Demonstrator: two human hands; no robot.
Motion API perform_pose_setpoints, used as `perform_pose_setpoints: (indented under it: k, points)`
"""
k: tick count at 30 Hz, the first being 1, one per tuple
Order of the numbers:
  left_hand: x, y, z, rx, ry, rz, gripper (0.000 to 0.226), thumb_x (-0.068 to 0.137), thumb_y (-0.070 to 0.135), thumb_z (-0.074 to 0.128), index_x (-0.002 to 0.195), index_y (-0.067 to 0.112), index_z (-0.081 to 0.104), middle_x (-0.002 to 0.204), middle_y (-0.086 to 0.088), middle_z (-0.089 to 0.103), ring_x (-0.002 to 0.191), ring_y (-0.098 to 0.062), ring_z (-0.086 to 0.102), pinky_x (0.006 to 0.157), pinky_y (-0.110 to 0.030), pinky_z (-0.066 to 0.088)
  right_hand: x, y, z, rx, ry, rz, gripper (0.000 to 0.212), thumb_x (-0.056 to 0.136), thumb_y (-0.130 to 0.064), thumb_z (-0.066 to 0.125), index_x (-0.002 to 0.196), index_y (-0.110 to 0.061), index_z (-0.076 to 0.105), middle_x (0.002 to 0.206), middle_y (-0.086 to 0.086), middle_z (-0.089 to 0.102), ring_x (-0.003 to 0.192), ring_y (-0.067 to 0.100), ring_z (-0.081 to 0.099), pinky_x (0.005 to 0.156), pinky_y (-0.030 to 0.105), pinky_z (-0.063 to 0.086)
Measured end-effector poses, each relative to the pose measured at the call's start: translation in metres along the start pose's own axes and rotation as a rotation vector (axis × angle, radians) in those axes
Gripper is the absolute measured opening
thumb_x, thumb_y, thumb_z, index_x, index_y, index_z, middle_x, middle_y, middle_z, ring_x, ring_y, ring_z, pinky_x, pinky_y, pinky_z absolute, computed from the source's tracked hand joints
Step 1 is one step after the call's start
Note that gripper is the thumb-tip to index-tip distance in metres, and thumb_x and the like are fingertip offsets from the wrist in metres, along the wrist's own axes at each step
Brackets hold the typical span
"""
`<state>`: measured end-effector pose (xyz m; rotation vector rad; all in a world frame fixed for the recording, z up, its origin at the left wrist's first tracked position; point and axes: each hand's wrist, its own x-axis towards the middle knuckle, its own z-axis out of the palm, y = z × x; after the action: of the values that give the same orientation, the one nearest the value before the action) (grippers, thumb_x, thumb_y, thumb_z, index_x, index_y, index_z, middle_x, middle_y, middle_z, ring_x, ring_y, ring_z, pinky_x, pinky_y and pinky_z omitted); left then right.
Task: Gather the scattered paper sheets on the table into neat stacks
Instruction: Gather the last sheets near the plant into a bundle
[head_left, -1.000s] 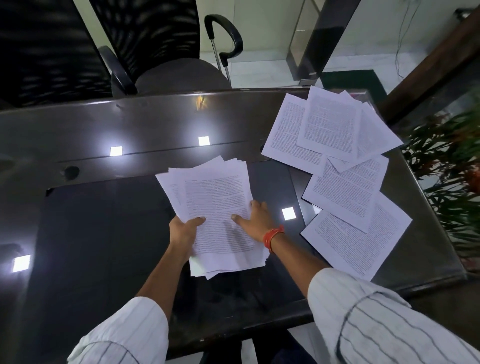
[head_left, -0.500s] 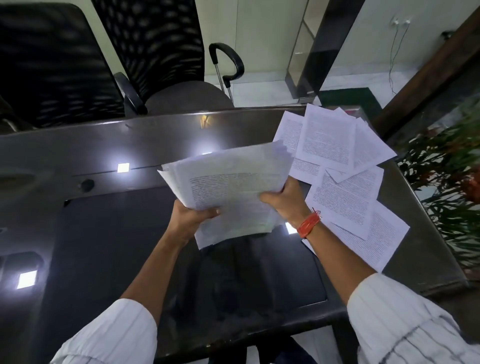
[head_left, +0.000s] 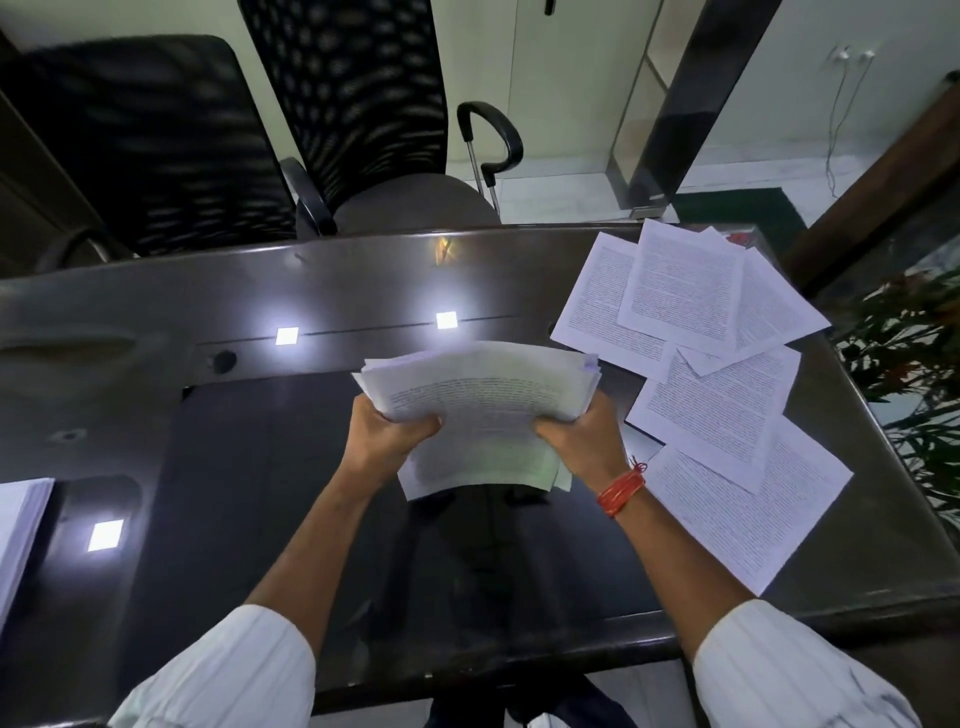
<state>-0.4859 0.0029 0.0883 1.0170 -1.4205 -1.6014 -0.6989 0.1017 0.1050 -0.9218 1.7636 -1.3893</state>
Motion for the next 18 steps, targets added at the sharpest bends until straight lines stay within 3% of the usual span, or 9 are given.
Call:
perform_pose_setpoints:
  k: [3, 5, 7, 9, 13, 16, 18]
  points:
    - [-0.008, 0.01, 0.005, 0.012, 0.033, 0.064, 0.038, 0.062, 0.004, 0.078, 0.095, 0.023, 0.075, 0.093, -0.001, 0.075, 0.09, -0.022, 0.071, 0.076, -0.04, 0.061, -0.002, -0.007, -0.008, 0.026, -0.02, -0.072, 0.032, 0.066, 0.011, 0.068, 0.076, -0.019, 0.062, 0.061, -0.016, 0.062, 0.056, -0.006, 0.056, 0.052, 0.013, 0.046]
    - [-0.014, 0.012, 0.005, 0.043, 0.063, 0.077, 0.038, 0.062, -0.001, 0.078, 0.096, 0.015, 0.074, 0.094, -0.001, 0.076, 0.089, -0.021, 0.072, 0.075, -0.034, 0.059, -0.003, -0.005, -0.017, 0.016, -0.046, -0.111, 0.041, 0.063, 0.011, 0.069, 0.083, -0.024, 0.059, 0.07, -0.014, 0.062, 0.062, -0.006, 0.057, 0.057, 0.013, 0.048]
    - [-0.019, 0.01, 0.004, 0.089, 0.077, 0.062, 0.045, 0.059, 0.006, 0.081, 0.102, 0.01, 0.072, 0.102, -0.006, 0.075, 0.095, -0.024, 0.071, 0.078, -0.034, 0.059, -0.002, 0.004, -0.023, -0.045, -0.12, -0.104, 0.046, 0.062, 0.011, 0.069, 0.089, -0.024, 0.057, 0.079, -0.01, 0.062, 0.069, -0.005, 0.058, 0.064, 0.012, 0.048]
    - [-0.025, 0.004, 0.004, 0.096, 0.092, -0.018, 0.046, 0.057, 0.013, 0.082, 0.102, 0.008, 0.071, 0.101, -0.009, 0.075, 0.095, -0.026, 0.072, 0.08, -0.041, 0.06, -0.002, 0.015, -0.024, -0.087, -0.185, -0.005, 0.042, 0.064, 0.012, 0.072, 0.084, -0.022, 0.059, 0.071, -0.014, 0.064, 0.062, -0.006, 0.058, 0.058, 0.01, 0.046]
    - [-0.03, 0.003, 0.016, 0.171, 0.134, -0.129, 0.029, 0.062, 0.003, 0.075, 0.09, 0.007, 0.07, 0.092, -0.014, 0.074, 0.085, -0.024, 0.073, 0.078, -0.058, 0.059, 0.002, 0.023, -0.017, -0.108, -0.209, 0.046, 0.024, 0.068, 0.015, 0.07, 0.077, -0.006, 0.064, 0.067, -0.006, 0.063, 0.056, -0.002, 0.056, 0.053, 0.015, 0.046]
    - [-0.033, 0.019, 0.029, 0.153, 0.213, -0.049, 0.031, 0.062, 0.0, 0.072, 0.08, 0.026, 0.072, 0.081, 0.005, 0.074, 0.079, -0.014, 0.071, 0.073, -0.043, 0.061, 0.002, 0.008, -0.018, -0.057, -0.179, -0.032, 0.029, 0.067, 0.017, 0.069, 0.071, -0.011, 0.062, 0.056, -0.02, 0.061, 0.052, -0.007, 0.054, 0.051, 0.009, 0.041]
    - [-0.035, 0.023, 0.028, 0.134, 0.242, 0.016, 0.037, 0.061, -0.001, 0.073, 0.076, 0.033, 0.075, 0.077, 0.012, 0.073, 0.077, -0.01, 0.07, 0.071, -0.034, 0.06, 0.0, 0.005, -0.023, 0.008, -0.187, -0.11, 0.031, 0.065, 0.011, 0.07, 0.089, -0.008, 0.065, 0.067, -0.022, 0.065, 0.064, -0.01, 0.06, 0.057, 0.008, 0.045]
